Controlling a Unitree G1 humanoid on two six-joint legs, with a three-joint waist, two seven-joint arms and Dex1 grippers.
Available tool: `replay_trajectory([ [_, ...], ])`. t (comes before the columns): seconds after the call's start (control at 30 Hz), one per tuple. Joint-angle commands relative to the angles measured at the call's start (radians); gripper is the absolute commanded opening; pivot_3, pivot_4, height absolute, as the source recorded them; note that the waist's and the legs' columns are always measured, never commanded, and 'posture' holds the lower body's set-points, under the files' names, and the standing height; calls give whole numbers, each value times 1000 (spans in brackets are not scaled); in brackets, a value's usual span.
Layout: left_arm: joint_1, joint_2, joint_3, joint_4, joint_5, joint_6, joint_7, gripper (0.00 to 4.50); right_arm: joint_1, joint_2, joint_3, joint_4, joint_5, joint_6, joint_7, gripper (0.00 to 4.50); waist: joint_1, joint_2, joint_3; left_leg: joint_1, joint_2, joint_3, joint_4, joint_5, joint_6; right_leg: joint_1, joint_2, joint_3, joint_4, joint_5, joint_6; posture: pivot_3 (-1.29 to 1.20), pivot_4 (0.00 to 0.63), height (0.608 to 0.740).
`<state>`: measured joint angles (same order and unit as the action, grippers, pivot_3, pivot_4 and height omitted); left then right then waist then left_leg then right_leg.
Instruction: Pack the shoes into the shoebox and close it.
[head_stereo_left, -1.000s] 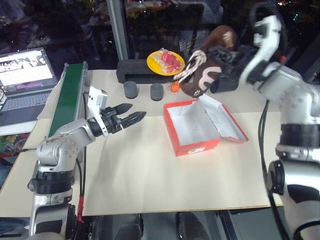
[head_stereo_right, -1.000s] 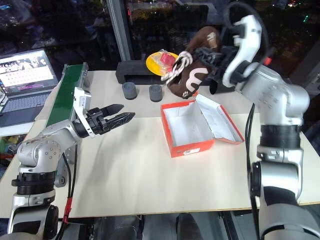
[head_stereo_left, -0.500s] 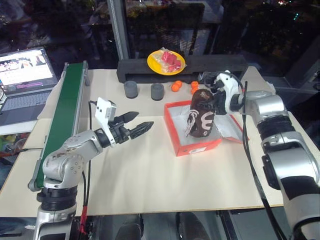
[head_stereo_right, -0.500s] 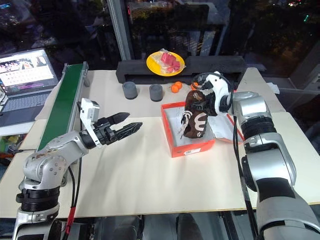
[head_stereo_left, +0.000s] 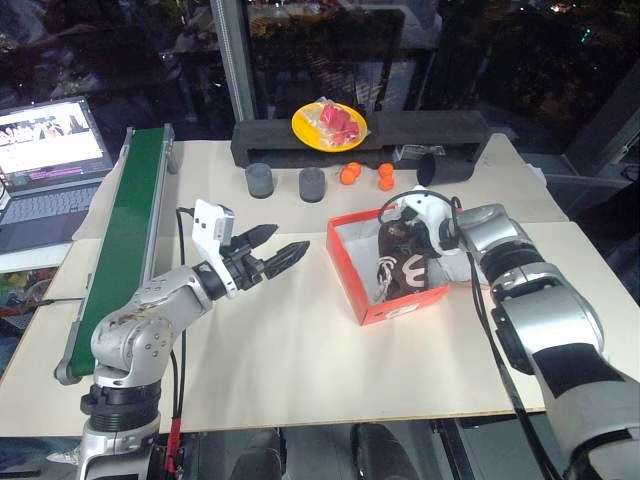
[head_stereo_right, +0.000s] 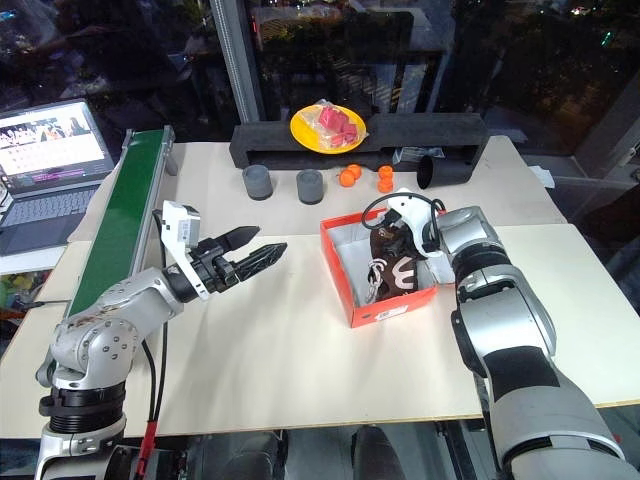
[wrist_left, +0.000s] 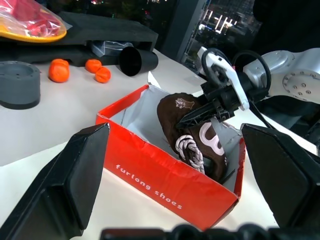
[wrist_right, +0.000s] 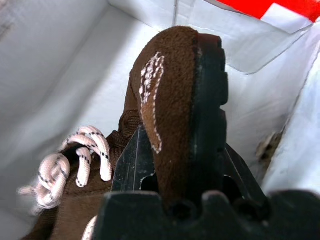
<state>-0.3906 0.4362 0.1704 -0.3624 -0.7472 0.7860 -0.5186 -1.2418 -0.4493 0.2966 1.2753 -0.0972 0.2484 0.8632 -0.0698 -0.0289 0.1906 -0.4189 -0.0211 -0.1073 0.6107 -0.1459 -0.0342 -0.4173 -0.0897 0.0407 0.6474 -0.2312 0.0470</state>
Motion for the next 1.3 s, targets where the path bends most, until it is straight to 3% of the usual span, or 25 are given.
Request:
replay_trajectory([
  [0.03,1,15,25,-60,-22,-1,13,4500,-1,21,-26,34,-41,-59,-111,493,-1,-1,0,2,0,0,0,0,0,2,0,0,0,0,0,0,150,740],
  [0.07,1,17,26,-62,-19,-4,18,4500,0,30,-38,39,-39,-62,-123,1267,-1,-1,0,5,0,0,0,0,0,5,0,0,-1,0,0,0,150,740],
  [0.17,-11,22,41,-54,-17,-7,35,4500,-7,53,-76,45,-34,-82,-167,2182,-1,-1,0,15,0,0,-1,0,0,15,0,0,-3,-2,4,0,150,740],
  [0.4,-22,33,42,-39,-15,-9,38,4500,-77,80,-175,6,-6,-133,-195,4456,0,0,0,12,0,0,-2,0,-1,13,0,0,-3,0,1,0,150,740],
  [0.6,-41,52,45,-9,30,-33,50,4500,-125,90,-248,-164,59,-82,-111,4456,-2,0,0,12,1,0,-4,0,0,11,0,1,-4,0,1,0,150,740],
  [0.7,-41,81,67,25,95,-50,97,4500,-49,82,-285,-444,181,74,50,4456,-1,1,0,12,0,0,-4,0,0,11,0,1,-4,0,1,0,150,740],
  [0.83,-29,113,114,81,173,-89,152,4500,105,55,-287,-790,276,229,130,4456,7,0,0,12,1,0,-4,-1,0,12,0,0,-4,-1,2,0,150,740],
  [1.03,35,154,217,145,261,-107,241,4500,310,54,-295,-1143,396,405,113,4456,11,1,0,11,1,0,-4,-2,0,10,0,0,-4,-1,2,0,150,740],
  [1.3,111,134,321,157,356,-140,387,4500,385,159,-264,-1226,427,439,-12,4456,9,0,0,11,1,1,-4,-2,0,9,0,0,-3,-1,2,0,150,740],
])
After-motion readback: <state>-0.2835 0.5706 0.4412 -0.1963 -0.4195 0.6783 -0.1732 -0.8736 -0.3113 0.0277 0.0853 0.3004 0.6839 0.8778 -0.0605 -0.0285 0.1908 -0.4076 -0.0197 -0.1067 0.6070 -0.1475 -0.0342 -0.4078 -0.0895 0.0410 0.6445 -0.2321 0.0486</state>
